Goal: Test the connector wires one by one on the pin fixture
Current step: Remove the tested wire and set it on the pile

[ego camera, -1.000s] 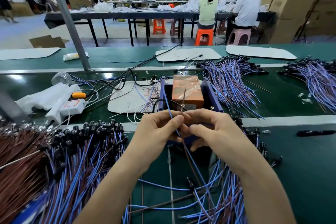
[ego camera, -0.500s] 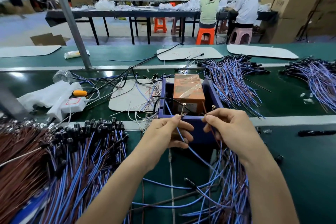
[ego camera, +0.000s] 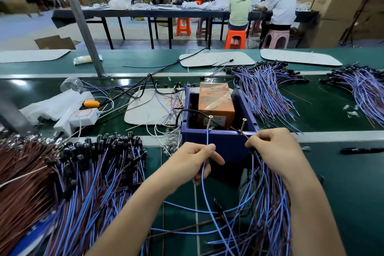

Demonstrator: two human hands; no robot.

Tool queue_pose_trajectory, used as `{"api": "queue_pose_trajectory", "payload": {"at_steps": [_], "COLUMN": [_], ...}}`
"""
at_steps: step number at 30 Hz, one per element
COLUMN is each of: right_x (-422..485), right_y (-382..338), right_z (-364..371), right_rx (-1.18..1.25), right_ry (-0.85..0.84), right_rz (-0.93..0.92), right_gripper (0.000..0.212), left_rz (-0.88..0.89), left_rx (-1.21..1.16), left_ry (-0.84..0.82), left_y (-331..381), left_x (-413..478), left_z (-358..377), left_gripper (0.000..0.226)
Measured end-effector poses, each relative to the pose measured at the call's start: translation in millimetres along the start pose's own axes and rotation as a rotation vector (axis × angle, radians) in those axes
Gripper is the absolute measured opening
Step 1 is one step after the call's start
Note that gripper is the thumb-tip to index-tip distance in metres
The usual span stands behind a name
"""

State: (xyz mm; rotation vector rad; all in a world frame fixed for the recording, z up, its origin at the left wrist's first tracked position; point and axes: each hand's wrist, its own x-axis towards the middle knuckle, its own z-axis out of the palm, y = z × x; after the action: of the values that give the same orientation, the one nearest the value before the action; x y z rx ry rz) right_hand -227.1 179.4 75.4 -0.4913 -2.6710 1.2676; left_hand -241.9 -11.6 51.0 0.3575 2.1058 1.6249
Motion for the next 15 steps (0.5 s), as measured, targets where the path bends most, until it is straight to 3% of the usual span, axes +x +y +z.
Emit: {"api": "queue_pose_trajectory", "payload": {"at_steps": [15], "right_x": [-2.5], "right_y": [2.2], "right_z": [-10.1], "right_rx": [0.007], "right_ry": [-0.049], "right_rz": [-0.039], "right_gripper": [0.017], "left_rz": [-0.004], "left_rx": [0.024], "left_ry": [-0.038], "left_y": [-4.1], "left_x": [3.4], "left_z": [-2.6], "left_gripper": [0.046]}}
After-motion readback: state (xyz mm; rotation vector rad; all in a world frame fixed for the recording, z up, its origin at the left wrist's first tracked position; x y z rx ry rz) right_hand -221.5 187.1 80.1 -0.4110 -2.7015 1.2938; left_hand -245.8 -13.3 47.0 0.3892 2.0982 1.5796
